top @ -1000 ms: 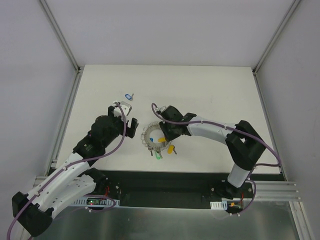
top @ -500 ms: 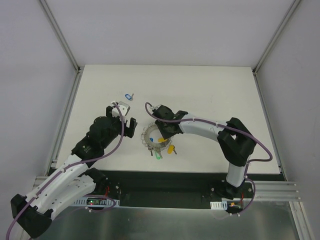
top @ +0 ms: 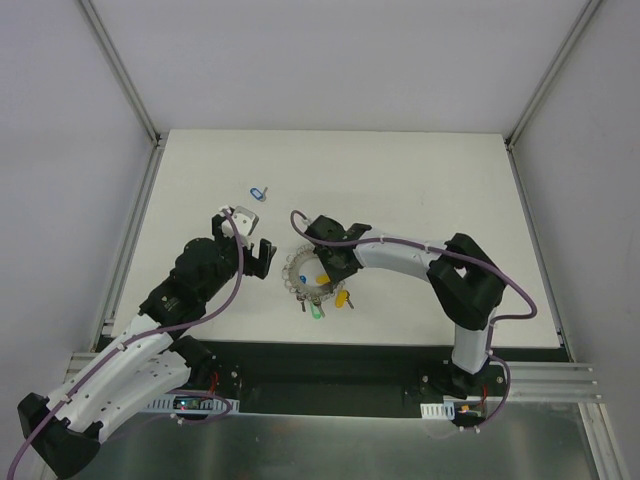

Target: Put the keys on the keyring

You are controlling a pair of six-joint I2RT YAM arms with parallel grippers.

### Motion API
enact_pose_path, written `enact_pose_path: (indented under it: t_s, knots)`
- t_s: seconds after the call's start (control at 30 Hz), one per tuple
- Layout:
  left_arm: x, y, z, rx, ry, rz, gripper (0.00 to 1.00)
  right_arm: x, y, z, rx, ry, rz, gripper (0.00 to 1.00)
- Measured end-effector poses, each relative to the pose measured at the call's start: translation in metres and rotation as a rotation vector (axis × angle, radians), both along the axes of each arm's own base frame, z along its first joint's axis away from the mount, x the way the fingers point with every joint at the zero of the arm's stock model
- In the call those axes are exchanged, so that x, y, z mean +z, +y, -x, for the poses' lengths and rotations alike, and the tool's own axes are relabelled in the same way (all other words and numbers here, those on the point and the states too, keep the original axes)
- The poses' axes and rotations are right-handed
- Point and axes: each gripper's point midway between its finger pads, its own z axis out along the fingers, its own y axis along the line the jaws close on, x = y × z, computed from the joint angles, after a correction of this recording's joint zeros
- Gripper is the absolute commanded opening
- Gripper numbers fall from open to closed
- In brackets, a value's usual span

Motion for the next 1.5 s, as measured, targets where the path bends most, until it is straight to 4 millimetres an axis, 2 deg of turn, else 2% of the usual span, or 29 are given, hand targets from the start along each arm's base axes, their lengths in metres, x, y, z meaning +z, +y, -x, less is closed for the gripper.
enact_pose_path:
  t_s: [0.1, 0.27, 0.5, 0.6, 0.67, 0.8, 0.87, 1.07, 1.2, 1.4, 1.5]
  knots:
    - [0.000, 0.000, 0.000, 0.000, 0.001, 0.001, 0.79, -0.003, 0.000, 0.001, 0.003, 0.005, 0.007, 0.21]
    - [-0.002, 0.000, 0.000, -0.001, 0.005, -0.002, 0.79, -0.003, 0.000, 0.000, 0.009, 0.000, 0.010, 0.04]
    - [-0.006, -0.002, -0.001, -0.008, 0.019, -0.009, 0.79, 0.004, 0.001, -0.004, 0.024, -0.030, 0.000, 0.01]
    - [-0.006, -0.004, 0.000, -0.016, 0.021, -0.008, 0.79, 0.030, 0.004, -0.008, 0.053, -0.085, -0.052, 0.01]
    - [-0.006, -0.005, 0.001, -0.027, 0.023, -0.005, 0.79, 0.057, 0.009, -0.013, 0.079, -0.145, -0.111, 0.01]
    - [-0.001, -0.009, 0.004, -0.056, 0.014, 0.011, 0.79, 0.125, 0.021, -0.018, 0.152, -0.287, -0.265, 0.01]
    - [0.010, -0.012, 0.007, -0.077, -0.002, 0.028, 0.79, 0.155, 0.023, -0.017, 0.188, -0.344, -0.331, 0.01]
    - [0.065, -0.024, 0.019, -0.168, -0.095, 0.116, 0.79, 0.214, 0.027, 0.001, 0.316, -0.446, -0.523, 0.01]
    - [0.085, -0.036, 0.036, -0.281, -0.125, 0.157, 0.79, 0.231, 0.030, 0.017, 0.398, -0.479, -0.643, 0.01]
    - [0.084, -0.054, 0.061, -0.459, -0.108, 0.165, 0.80, 0.234, 0.028, 0.039, 0.489, -0.465, -0.758, 0.01]
    - [0.084, -0.061, 0.076, -0.551, -0.118, 0.165, 0.80, 0.243, 0.026, 0.049, 0.527, -0.467, -0.804, 0.01]
